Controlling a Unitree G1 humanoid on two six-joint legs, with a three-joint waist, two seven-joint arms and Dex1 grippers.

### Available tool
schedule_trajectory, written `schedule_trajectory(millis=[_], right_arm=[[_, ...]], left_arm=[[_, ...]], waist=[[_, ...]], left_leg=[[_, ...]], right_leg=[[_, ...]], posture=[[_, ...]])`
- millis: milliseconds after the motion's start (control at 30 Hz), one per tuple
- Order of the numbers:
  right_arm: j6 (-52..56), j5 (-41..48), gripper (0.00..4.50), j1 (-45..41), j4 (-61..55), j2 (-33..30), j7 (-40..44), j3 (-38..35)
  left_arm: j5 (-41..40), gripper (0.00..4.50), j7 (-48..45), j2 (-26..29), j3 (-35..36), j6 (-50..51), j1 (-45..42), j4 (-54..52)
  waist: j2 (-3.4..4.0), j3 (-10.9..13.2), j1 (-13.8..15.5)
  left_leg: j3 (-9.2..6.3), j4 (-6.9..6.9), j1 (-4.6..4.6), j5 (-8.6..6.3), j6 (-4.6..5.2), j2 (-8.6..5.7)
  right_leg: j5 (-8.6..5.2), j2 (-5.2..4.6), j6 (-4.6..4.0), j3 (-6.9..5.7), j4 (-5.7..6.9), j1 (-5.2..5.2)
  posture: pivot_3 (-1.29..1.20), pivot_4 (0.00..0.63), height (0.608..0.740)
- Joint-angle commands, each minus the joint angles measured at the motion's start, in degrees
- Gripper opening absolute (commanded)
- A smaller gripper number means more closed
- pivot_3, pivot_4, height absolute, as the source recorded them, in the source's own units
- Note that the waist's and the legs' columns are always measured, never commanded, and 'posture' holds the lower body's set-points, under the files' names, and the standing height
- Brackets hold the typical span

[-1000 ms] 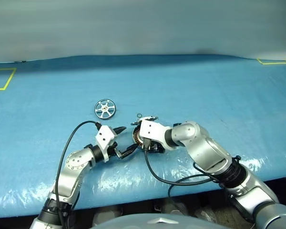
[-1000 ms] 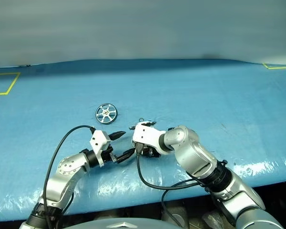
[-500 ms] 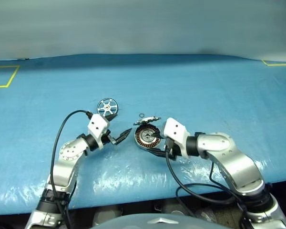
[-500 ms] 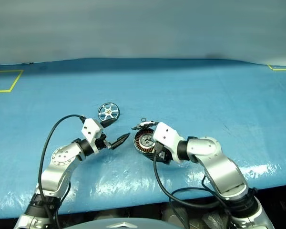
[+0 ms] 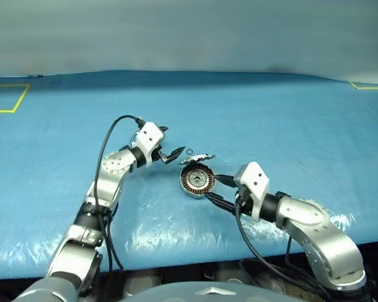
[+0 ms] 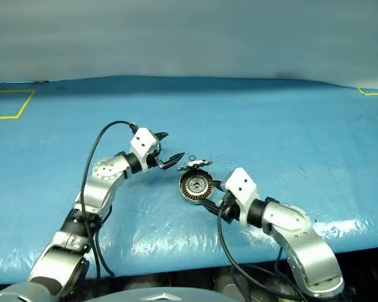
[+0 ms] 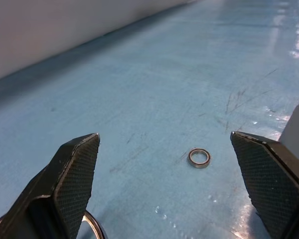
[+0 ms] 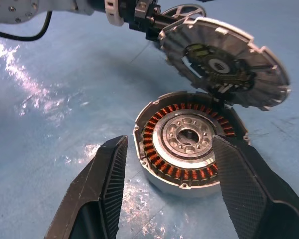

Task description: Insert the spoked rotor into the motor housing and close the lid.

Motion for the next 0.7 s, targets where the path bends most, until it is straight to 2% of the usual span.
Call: schedule_trajectory(millis=[33,200,567,700], right_arm=[[-2.4,3.9,2.83,1.0,-4.9,1.5,-2.3,-3.8],[-4.2,6.0,2.83,2.2,-5.4,5.3,-7.9,-7.3],[-5.9,4.4,2.83,4.3,-4.8,3.8,-13.5,-4.7],[-6.7,4.1,2.83,4.6,-4.4,3.3,-14.3,-3.8]], left_arm=[[2.3,4.5,-1.1,-1.1,-1.9,-2.4,-4.4,5.5],[3.6,4.5,-4.1,-2.6,-4.2,-3.4,-7.9,11.8],[9.1,4.5,1.0,-7.2,-5.6,-3.2,-12.3,21.4],[9.9,4.5,-0.1,-8.7,-6.8,-3.6,-11.7,23.3]], waist=[[0.0,0.0,-0.3],[0.0,0.0,-0.4],[-0.03,0.0,-0.3],[-0.03,0.0,-0.3]], left_leg=[[0.04,0.0,0.0,-0.01,0.02,0.0],[0.05,0.0,0.01,-0.02,0.03,0.02],[0.07,0.07,-0.02,-0.05,0.09,0.0],[0.07,0.08,-0.01,-0.05,0.09,0.0]], right_leg=[[0.0,0.0,0.0,0.03,0.0,-0.01],[0.0,0.03,0.02,0.03,0.01,-0.01],[0.01,0.01,0.05,0.06,0.01,0.0],[0.01,0.01,0.05,0.05,0.02,0.0]], posture=[[0.0,0.15,0.74],[0.0,0.15,0.74],[0.0,0.15,0.74],[0.0,0.15,0.74]])
